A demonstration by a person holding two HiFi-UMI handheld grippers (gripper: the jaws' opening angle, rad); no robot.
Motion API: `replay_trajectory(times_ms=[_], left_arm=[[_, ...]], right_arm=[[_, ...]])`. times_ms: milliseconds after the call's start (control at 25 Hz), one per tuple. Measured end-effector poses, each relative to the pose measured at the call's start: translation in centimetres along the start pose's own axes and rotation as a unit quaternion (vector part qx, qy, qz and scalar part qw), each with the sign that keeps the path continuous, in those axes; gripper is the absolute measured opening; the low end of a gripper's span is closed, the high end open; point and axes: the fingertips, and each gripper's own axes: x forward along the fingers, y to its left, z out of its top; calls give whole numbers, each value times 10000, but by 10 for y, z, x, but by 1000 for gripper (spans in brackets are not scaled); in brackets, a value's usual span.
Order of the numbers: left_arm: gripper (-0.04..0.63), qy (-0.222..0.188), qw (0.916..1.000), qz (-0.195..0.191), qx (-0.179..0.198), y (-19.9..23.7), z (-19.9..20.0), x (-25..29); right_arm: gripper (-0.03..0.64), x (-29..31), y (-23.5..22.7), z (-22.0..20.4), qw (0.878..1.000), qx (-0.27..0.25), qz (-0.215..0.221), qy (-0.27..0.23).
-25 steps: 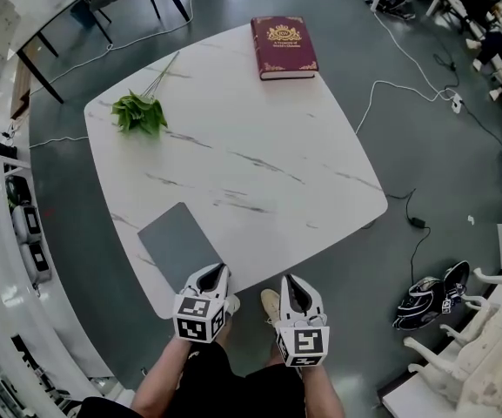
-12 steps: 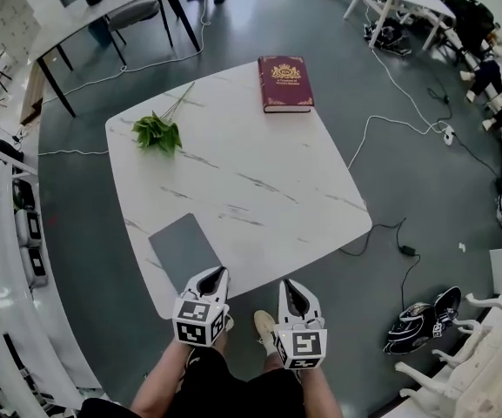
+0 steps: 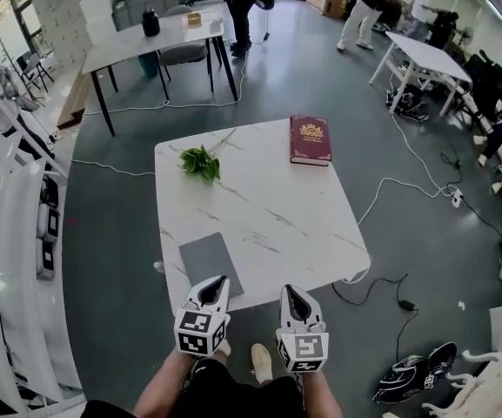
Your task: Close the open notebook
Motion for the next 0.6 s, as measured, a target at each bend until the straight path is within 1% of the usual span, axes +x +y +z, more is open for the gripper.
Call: replay_trajectory(times_ms=[120, 320, 480, 600], left_arm=[[28, -312, 9991, 284, -11, 1, 16, -31], [28, -735, 9947, 719, -7, -1, 33, -78], [28, -1012, 9894, 1039, -17, -2, 35, -117], [28, -1142, 9854, 1259, -81, -4, 26, -144]], right_arm=[[17, -9, 12, 23, 9994, -139, 237, -203], [17, -27, 33, 53, 9961, -316, 632, -532], [17, -43, 54, 64, 9921, -459, 943, -696], [17, -56, 70, 66, 9886, -545, 1164, -781]])
